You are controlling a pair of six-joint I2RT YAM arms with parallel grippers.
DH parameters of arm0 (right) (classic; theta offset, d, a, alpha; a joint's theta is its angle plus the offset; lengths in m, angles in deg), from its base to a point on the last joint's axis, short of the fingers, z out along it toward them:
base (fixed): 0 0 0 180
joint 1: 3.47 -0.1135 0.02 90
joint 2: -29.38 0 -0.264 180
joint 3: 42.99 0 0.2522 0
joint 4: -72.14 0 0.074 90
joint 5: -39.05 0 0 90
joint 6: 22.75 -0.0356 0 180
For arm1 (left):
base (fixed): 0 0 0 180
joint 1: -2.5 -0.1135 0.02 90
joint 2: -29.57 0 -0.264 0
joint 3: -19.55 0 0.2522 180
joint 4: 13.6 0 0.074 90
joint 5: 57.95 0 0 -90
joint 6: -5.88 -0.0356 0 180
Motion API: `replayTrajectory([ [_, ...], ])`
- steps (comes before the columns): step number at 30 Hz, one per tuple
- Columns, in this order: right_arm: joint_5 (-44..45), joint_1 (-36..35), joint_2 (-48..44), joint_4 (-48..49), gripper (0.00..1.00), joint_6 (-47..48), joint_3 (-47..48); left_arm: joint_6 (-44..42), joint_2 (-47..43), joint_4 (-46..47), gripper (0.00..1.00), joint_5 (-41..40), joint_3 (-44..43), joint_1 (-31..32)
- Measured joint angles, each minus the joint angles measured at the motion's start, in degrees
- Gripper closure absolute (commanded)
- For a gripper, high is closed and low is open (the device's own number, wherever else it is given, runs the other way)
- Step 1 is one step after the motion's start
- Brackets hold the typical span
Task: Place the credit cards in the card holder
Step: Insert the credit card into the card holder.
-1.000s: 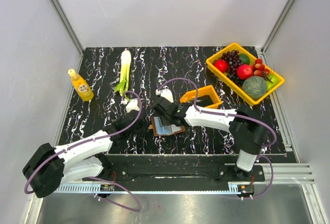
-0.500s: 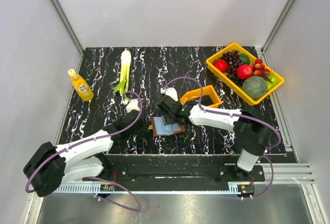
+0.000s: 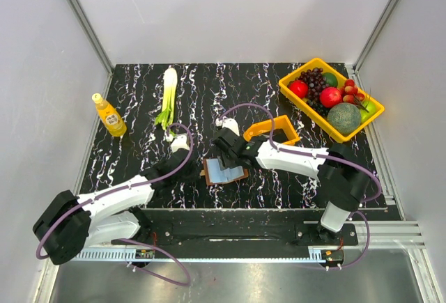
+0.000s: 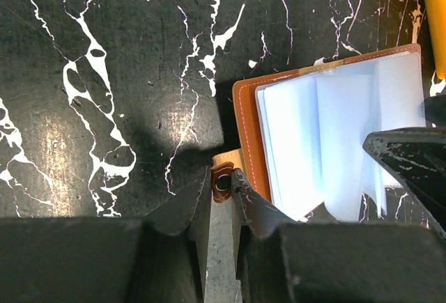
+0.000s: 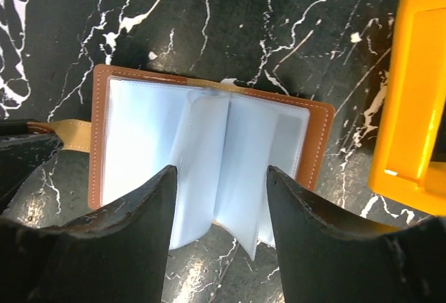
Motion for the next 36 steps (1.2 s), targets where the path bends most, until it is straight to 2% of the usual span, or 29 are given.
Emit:
replayTrajectory([
  [11,-7.4,0.0,7.0,2.2,0.39,-1.1,1.8,-0.2,1.2,0.3,1.00,0.1,0.0,-0.7],
  [23,-14.3,0.0,6.8,8.1,0.36,-2.2,1.2,-0.1,2.3,1.8,1.00,0.7,0.0,-2.3],
  [27,-14.6,0.0,6.8,8.6,0.40,-2.6,1.2,0.4,2.2,1.7,1.00,0.6,0.0,-2.6],
  [29,-14.6,0.0,6.8,8.7,0.48,-3.0,1.2,0.6,1.9,1.7,0.98,0.6,0.2,-2.7],
  [33,-14.8,0.1,7.6,9.5,0.53,-3.8,1.2,0.8,-0.6,0.8,0.91,0.6,0.9,-3.2],
  [36,-15.9,0.3,8.0,10.8,0.51,-4.2,1.0,0.8,-2.1,0.4,0.88,0.6,0.9,-3.6],
])
